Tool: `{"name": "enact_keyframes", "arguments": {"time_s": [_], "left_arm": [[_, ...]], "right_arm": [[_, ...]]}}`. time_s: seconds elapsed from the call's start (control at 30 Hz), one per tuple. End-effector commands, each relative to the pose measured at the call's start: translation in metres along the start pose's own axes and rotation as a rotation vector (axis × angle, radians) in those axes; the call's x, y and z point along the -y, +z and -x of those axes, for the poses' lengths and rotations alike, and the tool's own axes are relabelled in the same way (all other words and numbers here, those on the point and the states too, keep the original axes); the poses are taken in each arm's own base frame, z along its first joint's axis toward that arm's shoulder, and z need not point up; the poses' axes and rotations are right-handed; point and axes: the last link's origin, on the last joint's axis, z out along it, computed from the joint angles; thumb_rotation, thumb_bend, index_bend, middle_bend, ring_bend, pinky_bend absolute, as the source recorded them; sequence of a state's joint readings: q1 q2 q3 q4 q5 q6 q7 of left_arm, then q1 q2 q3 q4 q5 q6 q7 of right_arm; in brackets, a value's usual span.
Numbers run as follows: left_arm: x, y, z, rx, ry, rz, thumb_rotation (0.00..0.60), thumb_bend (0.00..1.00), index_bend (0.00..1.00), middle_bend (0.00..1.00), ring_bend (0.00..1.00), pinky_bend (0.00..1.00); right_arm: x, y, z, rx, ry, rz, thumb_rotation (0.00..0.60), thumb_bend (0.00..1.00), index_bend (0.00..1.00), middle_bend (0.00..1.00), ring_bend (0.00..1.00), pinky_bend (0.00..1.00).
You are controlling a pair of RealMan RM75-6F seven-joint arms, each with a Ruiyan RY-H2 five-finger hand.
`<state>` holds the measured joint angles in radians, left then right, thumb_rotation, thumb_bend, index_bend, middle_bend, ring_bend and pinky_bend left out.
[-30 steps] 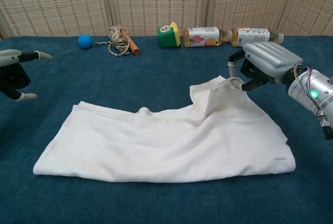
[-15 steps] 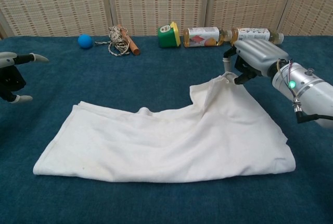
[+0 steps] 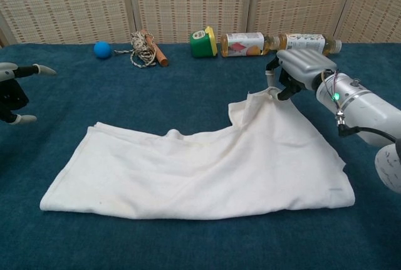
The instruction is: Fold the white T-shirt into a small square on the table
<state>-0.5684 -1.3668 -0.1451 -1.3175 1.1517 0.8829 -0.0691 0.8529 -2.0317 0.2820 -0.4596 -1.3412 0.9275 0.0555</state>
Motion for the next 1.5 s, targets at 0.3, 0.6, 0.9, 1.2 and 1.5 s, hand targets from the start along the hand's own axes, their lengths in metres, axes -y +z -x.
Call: {"name": "enact_keyframes", "arguments": {"time_s": [0.3,0.6,0.9,1.2,1.5], "left_arm": [[0.003,0.0,-0.001,-0.003,0.0,-0.007,0.6,0.36,0.0,0.93,0.85,1.0],[0.006,-0.001,-0.004,-0.013,-0.007,-0.014,0.6,0.36,0.0,0.93,0.85,1.0],[0.006,-0.002,-0.004,-0.006,-0.012,-0.016,0.6,0.36,0.0,0.93,0.85,1.0],[0.004,-0.003,-0.001,0.005,-0.004,-0.011,0.6,0.36,0.0,0.93,0.85,1.0],[0.005,-0.003,0.0,0.01,-0.003,-0.018,0.6,0.36,0.0,0.93,0.85,1.0]], "right_arm": [[0.005,0.008,-0.002,0.012,0.012,0.016,0.6,0.41,0.28,0.96,1.0,1.0],[0.005,0.01,-0.011,0.002,0.072,0.03,0.6,0.4,0.16,0.95,1.0,1.0],[-0.002,0.0,-0.013,0.086,0.058,0.017,0.6,0.39,0.17,0.95,1.0,1.0],[-0.004,-0.003,-0.001,0.185,0.003,0.05,0.6,0.38,0.21,0.95,1.0,1.0],[-0.001,0.003,0.008,0.235,0.012,0.082,0.6,0.41,0.27,0.95,1.0,1.0]]}}
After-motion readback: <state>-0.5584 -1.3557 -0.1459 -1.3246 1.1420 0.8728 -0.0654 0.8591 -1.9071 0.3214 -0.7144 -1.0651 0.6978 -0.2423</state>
